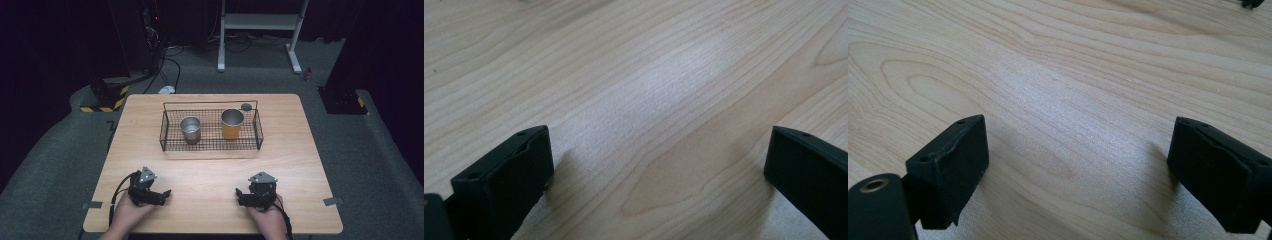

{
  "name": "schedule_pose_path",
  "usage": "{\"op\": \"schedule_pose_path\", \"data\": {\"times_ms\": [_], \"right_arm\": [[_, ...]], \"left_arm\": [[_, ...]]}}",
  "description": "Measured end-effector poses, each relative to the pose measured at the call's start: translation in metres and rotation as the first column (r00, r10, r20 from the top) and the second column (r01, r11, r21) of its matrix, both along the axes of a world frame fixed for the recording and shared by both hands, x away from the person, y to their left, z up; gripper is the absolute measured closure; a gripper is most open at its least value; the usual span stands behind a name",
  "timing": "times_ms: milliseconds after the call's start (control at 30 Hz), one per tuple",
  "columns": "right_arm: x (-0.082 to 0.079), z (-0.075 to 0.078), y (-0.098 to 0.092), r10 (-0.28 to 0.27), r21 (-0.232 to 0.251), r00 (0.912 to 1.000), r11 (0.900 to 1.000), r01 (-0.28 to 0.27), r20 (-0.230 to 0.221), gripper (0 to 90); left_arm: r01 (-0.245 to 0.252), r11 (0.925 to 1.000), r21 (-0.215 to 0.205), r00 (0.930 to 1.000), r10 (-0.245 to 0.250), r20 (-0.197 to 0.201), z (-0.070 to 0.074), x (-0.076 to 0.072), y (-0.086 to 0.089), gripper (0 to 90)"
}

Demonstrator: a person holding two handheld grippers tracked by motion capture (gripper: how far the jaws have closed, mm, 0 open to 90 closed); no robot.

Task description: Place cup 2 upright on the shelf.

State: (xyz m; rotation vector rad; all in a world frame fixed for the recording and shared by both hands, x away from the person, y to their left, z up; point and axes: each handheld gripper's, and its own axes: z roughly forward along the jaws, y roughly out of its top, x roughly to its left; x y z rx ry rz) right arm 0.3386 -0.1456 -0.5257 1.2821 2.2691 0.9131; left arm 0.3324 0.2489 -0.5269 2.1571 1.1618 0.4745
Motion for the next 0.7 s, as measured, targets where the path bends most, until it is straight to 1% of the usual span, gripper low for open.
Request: {"op": "schedule_pose_path", "data": {"times_ms": [33,67,133,167,200,300,333,433,467,500,533,600,700], "right_arm": [[0.000,0.000,0.000,-0.001,-0.001,1.0000,1.000,0.001,0.002,10.1],[0.000,0.000,0.000,-0.001,0.000,1.0000,1.000,0.001,0.002,10.2],[0.000,0.000,-0.001,-0.013,0.001,0.9999,1.000,0.013,0.003,10.2],[0.000,0.000,-0.002,-0.015,0.000,0.9999,1.000,0.015,0.006,10.2],[0.000,0.000,-0.002,-0.020,-0.001,0.9998,1.000,0.020,0.004,10.1],[0.000,0.000,-0.005,-0.024,-0.001,0.9997,1.000,0.024,0.003,10.3],[0.001,0.000,-0.008,-0.021,-0.007,0.9997,1.000,0.021,0.009,10.4],[0.005,0.000,-0.026,-0.085,-0.005,0.9964,0.996,0.085,0.009,10.1],[0.005,0.000,-0.026,-0.085,-0.005,0.9964,0.996,0.085,0.009,10.1],[0.009,0.000,-0.042,-0.130,-0.007,0.9915,0.992,0.130,0.007,9.2],[0.010,0.000,-0.045,-0.141,-0.002,0.9901,0.990,0.141,0.004,9.0],[0.011,0.000,-0.048,-0.149,0.002,0.9888,0.989,0.149,0.005,8.9],[0.013,0.000,-0.047,-0.162,-0.003,0.9867,0.987,0.162,0.006,8.8]], "left_arm": [[-0.006,1.0000,-0.006,1.0000,0.006,0.004,-0.001,-0.001,0.000,0.1],[-0.011,0.9999,-0.001,0.9996,0.011,0.026,-0.001,-0.002,0.001,0.1],[-0.023,0.9996,-0.018,0.9988,0.024,0.043,-0.003,-0.002,0.003,0.1],[-0.036,0.9989,-0.031,0.9989,0.037,0.030,-0.004,-0.001,0.003,0.0],[-0.050,0.9983,-0.030,0.9982,0.051,0.031,-0.004,0.000,0.002,0.1],[-0.055,0.9981,-0.030,0.9980,0.056,0.029,-0.004,0.000,0.002,0.0],[-0.055,0.9981,-0.030,0.9980,0.055,0.029,-0.004,0.000,0.002,0.0],[-0.054,0.9981,-0.030,0.9981,0.055,0.029,-0.004,0.000,0.002,0.0],[-0.054,0.9981,-0.030,0.9981,0.055,0.029,-0.004,0.000,0.002,0.0],[-0.054,0.9981,-0.030,0.9981,0.055,0.029,-0.004,0.000,0.002,0.0],[-0.054,0.9981,-0.030,0.9981,0.055,0.029,-0.004,0.000,0.002,0.0],[-0.054,0.9981,-0.030,0.9981,0.055,0.029,-0.004,0.000,0.002,0.0],[-0.054,0.9980,-0.030,0.9980,0.055,0.029,-0.004,0.000,0.002,0.0]]}}
